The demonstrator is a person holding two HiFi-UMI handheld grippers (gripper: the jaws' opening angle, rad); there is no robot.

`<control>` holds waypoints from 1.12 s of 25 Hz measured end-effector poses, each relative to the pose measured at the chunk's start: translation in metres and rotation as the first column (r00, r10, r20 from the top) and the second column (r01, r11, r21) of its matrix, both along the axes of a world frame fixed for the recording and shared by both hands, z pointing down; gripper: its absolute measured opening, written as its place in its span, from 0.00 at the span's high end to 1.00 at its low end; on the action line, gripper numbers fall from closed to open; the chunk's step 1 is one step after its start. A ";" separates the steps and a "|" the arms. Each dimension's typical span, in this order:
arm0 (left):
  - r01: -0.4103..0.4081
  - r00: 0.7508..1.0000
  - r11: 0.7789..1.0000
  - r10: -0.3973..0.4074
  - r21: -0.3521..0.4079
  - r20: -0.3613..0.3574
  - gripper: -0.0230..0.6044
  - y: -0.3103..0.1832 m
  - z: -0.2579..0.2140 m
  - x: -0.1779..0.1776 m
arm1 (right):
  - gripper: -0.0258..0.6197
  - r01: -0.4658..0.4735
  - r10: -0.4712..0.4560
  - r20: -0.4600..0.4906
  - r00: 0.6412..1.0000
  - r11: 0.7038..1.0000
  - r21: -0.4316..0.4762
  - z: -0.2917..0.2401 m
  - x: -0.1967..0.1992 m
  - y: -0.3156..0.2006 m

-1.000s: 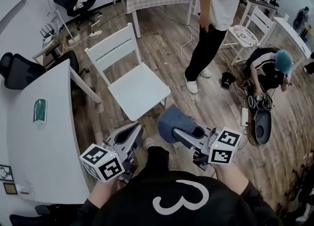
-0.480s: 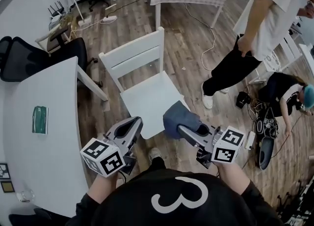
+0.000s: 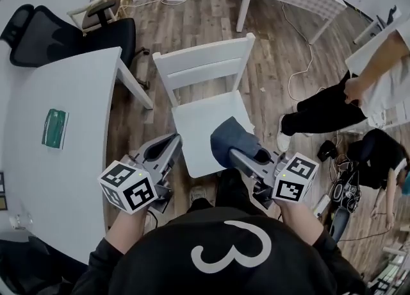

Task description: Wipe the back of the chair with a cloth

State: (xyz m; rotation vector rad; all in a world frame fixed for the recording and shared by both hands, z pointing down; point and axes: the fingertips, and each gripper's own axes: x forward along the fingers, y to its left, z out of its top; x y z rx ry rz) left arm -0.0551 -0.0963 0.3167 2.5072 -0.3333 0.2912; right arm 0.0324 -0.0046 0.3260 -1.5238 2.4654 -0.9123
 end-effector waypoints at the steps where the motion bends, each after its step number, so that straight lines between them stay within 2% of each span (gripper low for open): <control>1: 0.027 1.000 1.000 -0.027 0.003 0.000 0.94 -0.004 0.000 0.002 | 0.88 0.027 -0.027 0.003 1.000 1.000 -0.005 0.004 0.004 -0.007; 9: 0.227 0.974 0.974 -0.227 -0.011 0.015 0.94 -0.045 -0.003 0.010 | 0.88 0.184 -0.184 0.007 0.983 0.983 0.009 -0.002 0.035 -0.084; 18: 0.350 0.937 0.935 -0.348 -0.053 0.037 0.94 -0.063 0.025 0.027 | 0.88 0.314 -0.314 -0.005 0.950 0.949 0.011 0.014 0.047 -0.148; 25: 0.417 0.909 0.907 -0.413 -0.068 0.058 0.94 -0.065 0.036 0.021 | 0.88 0.395 -0.390 -0.108 0.914 0.918 0.025 0.027 0.034 -0.192; 28: 0.455 0.890 0.887 -0.451 -0.078 0.065 0.94 -0.065 0.041 0.014 | 0.88 0.430 -0.417 -0.178 0.891 0.902 0.038 0.032 0.023 -0.208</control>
